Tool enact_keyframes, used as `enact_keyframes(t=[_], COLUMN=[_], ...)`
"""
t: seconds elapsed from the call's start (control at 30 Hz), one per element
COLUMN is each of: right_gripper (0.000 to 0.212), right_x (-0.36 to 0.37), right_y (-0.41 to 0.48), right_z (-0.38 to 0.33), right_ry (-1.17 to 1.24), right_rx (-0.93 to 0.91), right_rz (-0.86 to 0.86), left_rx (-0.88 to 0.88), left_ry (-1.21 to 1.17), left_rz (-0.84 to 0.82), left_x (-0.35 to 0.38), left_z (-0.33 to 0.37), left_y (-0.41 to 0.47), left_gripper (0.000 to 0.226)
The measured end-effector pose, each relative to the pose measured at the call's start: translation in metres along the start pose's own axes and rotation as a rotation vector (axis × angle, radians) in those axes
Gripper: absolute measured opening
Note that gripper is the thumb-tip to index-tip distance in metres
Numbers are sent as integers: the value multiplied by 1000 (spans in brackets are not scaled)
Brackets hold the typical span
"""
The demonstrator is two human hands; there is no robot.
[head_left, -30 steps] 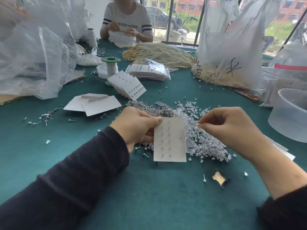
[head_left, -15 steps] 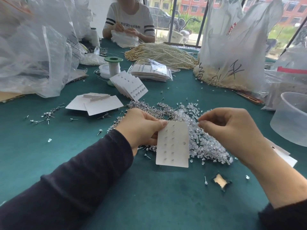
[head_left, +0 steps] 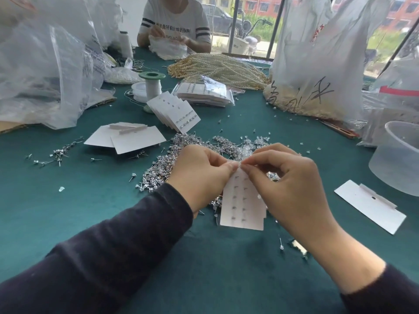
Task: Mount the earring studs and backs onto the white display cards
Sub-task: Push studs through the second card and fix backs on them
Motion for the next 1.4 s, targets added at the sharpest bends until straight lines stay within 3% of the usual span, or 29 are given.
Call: enact_keyframes(t=[0.6,0.9,1.07,1.27,1.4], right_gripper=[16,19,23,19,15], right_x=[8,11,10,3,3], right_y=[-5,-6,-6,-4,-4], right_z=[2,10,10,5,7], right_ry=[7,40,30,30,7], right_rx=[-7,103,89,20,20], right_rz=[39,11,23,100,64], left_rx=[52,36,54,29,115], left_ry=[16,-18,-12,-55,15], left_rz=[96,92,71,-76,-79], left_x=[1,4,4,8,8], left_z=[-4,-6,-1,1,0], left_y=[0,-4,-3,-2,-1], left_gripper=[19,22,23,28,33])
Point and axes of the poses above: each hand's wrist, its own y-axis towards the middle knuckle, its own x-axis out of the palm, z = x × y, the point moved 5 cm from there along y, towards the middle knuckle, and after that the axes turned 11 degrees about z, right-handed, at the moved point
